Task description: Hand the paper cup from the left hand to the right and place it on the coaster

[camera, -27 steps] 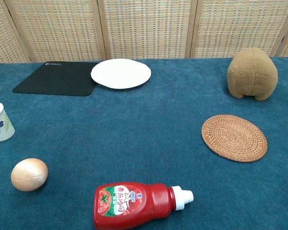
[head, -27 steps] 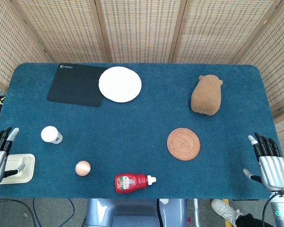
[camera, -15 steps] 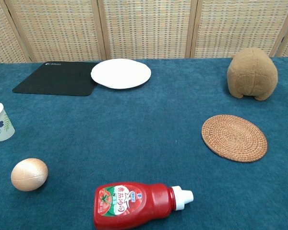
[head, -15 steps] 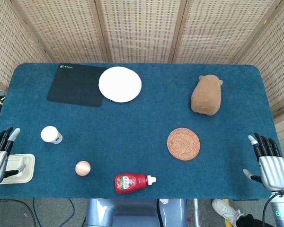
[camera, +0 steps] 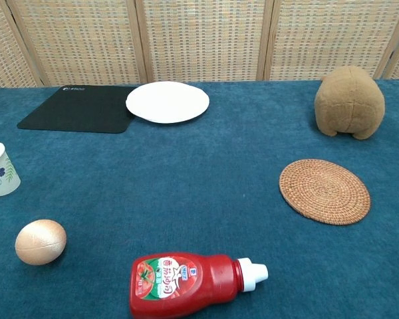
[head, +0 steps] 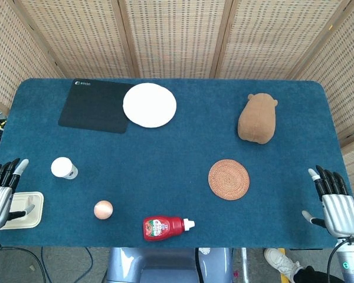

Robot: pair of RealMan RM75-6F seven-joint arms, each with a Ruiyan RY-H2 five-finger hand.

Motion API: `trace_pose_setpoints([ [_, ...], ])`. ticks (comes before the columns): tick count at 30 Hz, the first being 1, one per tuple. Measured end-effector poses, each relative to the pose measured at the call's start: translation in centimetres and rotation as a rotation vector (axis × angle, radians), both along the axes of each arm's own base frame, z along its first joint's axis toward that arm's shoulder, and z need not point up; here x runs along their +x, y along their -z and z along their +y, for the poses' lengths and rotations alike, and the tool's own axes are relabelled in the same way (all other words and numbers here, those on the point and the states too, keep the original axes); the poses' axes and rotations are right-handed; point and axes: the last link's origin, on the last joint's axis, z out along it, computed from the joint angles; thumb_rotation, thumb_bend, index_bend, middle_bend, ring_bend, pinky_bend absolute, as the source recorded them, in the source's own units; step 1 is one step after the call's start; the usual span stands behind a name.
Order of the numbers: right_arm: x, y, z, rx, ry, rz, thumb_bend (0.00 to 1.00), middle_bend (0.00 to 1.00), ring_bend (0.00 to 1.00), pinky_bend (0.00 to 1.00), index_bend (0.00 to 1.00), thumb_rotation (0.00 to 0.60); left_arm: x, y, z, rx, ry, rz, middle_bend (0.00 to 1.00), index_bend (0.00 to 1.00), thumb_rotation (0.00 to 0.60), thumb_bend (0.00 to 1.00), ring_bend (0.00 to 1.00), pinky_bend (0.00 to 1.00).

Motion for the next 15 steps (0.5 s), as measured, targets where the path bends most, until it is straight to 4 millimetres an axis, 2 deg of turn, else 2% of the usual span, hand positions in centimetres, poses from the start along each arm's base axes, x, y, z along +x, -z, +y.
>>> trace_pose_setpoints([
  [5,0.0,0.0,0.0,0.001,-0.001,-0.006,0.02,0.00,0.00,0.00,0.00,0.600,-0.1,0.1,0.9,-0.047,0.012,0.007,0.00,0.00,0.600,0.00,0.00,0.00],
  [15,0.0,0.0,0.0,0.014,0.004,-0.011,0.02,0.00,0.00,0.00,0.00,0.600,-1.2,-0.5,5.6,-0.189,0.000,0.047,0.00,0.00,0.600,0.00,0.00,0.00],
])
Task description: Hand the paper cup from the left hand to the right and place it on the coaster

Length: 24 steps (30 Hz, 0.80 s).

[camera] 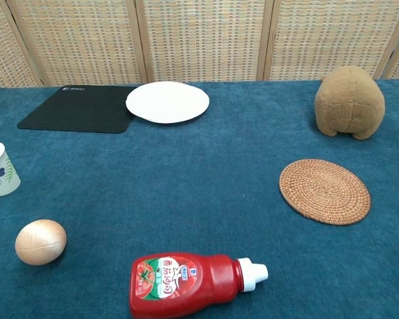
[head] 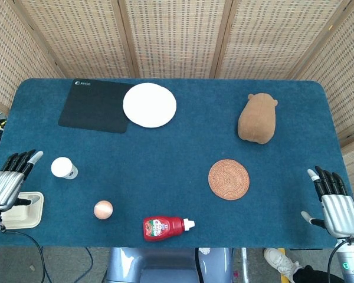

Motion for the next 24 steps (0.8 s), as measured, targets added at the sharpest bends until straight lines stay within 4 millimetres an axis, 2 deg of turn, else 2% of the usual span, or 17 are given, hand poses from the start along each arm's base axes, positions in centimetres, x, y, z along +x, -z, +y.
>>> trace_pose_setpoints([
  [9,0.0,-0.1,0.0,0.004,0.009,-0.007,0.02,0.00,0.00,0.00,0.00,0.600,-0.9,0.0,4.0,-0.070,-0.045,0.068,0.00,0.02,0.600,0.04,0.00,0.00],
  [13,0.0,-0.1,0.0,0.003,0.006,-0.007,0.02,0.00,0.00,0.00,0.00,0.600,-0.8,0.6,5.0,-0.096,-0.061,0.075,0.00,0.08,0.600,0.04,0.00,0.00],
  [24,-0.1,-0.2,0.0,-0.001,0.010,-0.017,0.02,0.00,0.00,0.00,0.00,0.600,0.3,3.0,7.0,-0.172,-0.084,0.094,0.00,0.08,0.600,0.04,0.00,0.00],
])
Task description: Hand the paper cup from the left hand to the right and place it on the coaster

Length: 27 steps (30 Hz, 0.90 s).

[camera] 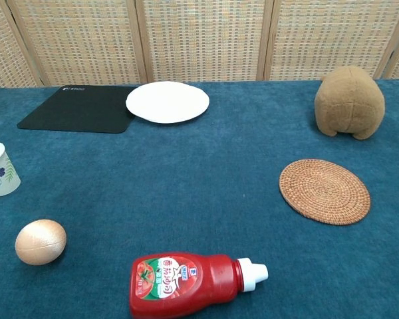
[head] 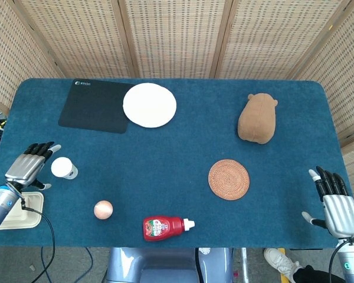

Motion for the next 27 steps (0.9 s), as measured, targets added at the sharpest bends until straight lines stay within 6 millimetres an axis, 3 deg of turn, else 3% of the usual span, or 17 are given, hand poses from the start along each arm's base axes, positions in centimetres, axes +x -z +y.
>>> trace_pose_setpoints([
  [11,-0.2,-0.3,0.0,-0.008,0.004,-0.020,0.02,0.00,0.00,0.00,0.00,0.600,0.7,2.0,1.4,-0.053,-0.022,0.044,0.00,0.10,0.600,0.05,0.00,0.00],
  [21,-0.5,-0.6,-0.1,-0.015,0.012,-0.037,0.02,0.00,0.00,0.00,0.00,0.600,1.2,3.4,2.4,-0.074,-0.038,0.062,0.00,0.29,0.600,0.11,0.00,0.00],
  [27,-0.6,-0.7,-0.1,-0.020,0.014,-0.041,0.02,0.00,0.00,0.00,0.00,0.600,1.2,3.7,2.2,-0.080,-0.034,0.077,0.00,0.32,0.600,0.13,0.00,0.00],
])
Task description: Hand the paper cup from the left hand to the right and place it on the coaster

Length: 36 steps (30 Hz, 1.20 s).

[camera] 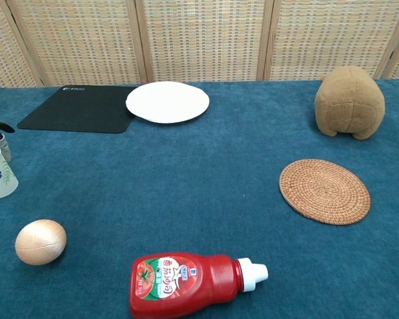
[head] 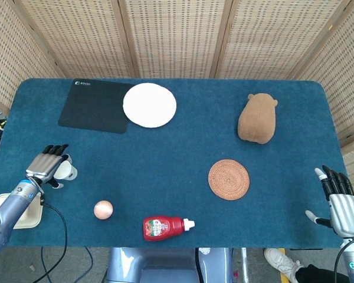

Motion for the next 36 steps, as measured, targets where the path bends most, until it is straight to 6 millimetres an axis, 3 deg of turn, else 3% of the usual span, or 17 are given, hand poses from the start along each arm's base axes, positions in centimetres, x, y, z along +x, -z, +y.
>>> trace_pose_setpoints([
  [5,0.1,0.1,0.0,0.001,-0.006,-0.002,0.02,0.00,0.00,0.00,0.00,0.600,-0.5,-0.3,-0.2,-0.010,-0.016,0.020,0.00,0.32,0.600,0.14,0.00,0.00],
  [13,0.1,0.1,0.0,0.000,-0.008,-0.002,0.02,0.00,0.00,0.00,0.00,0.600,-1.5,-0.8,-0.2,-0.006,-0.051,0.035,0.00,0.37,0.600,0.29,0.00,0.00],
  [22,0.2,0.2,0.0,0.003,-0.010,-0.002,0.01,0.00,0.00,0.00,0.00,0.600,-1.2,-0.7,-0.1,0.011,-0.044,0.006,0.00,0.37,0.600,0.29,0.00,0.00],
  [29,0.2,0.3,-0.1,0.007,-0.010,-0.007,0.02,0.00,0.00,0.00,0.00,0.600,1.3,-1.2,0.4,0.028,0.011,-0.044,0.00,0.37,0.600,0.29,0.00,0.00],
  [36,-0.1,-0.1,-0.1,-0.008,0.001,-0.018,0.02,0.00,0.00,0.00,0.00,0.600,6.8,-1.5,1.6,0.044,0.126,-0.103,0.00,0.37,0.600,0.29,0.00,0.00],
])
